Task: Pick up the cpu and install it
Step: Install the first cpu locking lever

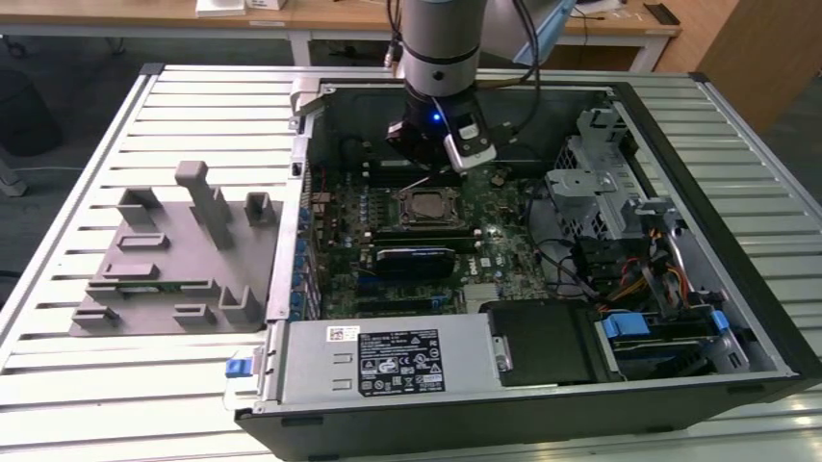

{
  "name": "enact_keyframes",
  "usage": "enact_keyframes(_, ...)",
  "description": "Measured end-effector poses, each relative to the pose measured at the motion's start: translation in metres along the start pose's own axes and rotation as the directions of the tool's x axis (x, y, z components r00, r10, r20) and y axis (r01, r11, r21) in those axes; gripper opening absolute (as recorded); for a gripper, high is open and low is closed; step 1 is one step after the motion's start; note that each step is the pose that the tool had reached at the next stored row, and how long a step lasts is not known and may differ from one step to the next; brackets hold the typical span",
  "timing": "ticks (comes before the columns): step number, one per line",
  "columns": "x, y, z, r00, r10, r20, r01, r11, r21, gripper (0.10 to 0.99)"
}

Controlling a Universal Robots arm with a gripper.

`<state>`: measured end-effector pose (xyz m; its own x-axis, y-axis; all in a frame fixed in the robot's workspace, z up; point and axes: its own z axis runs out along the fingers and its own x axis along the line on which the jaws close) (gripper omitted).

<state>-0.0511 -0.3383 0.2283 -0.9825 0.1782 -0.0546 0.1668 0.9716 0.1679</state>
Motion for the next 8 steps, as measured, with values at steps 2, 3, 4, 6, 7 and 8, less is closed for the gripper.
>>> enact_keyframes(2, 0.0006, 0.0024, 0.0023, 1.0000, 0.001, 0.0007, -0.001, 1.0000, 0.002, 0.106)
enact_keyframes(3, 0.0010, 0.0042, 0.0036, 1.0000, 0.002, 0.0011, -0.002, 1.0000, 0.004, 0.106)
enact_keyframes(4, 0.0015, 0.0060, 0.0047, 1.0000, 0.002, 0.0014, -0.002, 1.0000, 0.006, 0.106)
enact_keyframes(6, 0.0023, 0.0098, 0.0069, 1.0000, 0.002, 0.0023, -0.002, 1.0000, 0.009, 0.106)
enact_keyframes(7, 0.0027, 0.0111, 0.0080, 1.0000, 0.003, 0.0030, -0.003, 0.9999, 0.013, 0.106)
enact_keyframes(8, 0.0029, 0.0120, 0.0089, 1.0000, 0.003, 0.0042, -0.003, 0.9998, 0.018, 0.106)
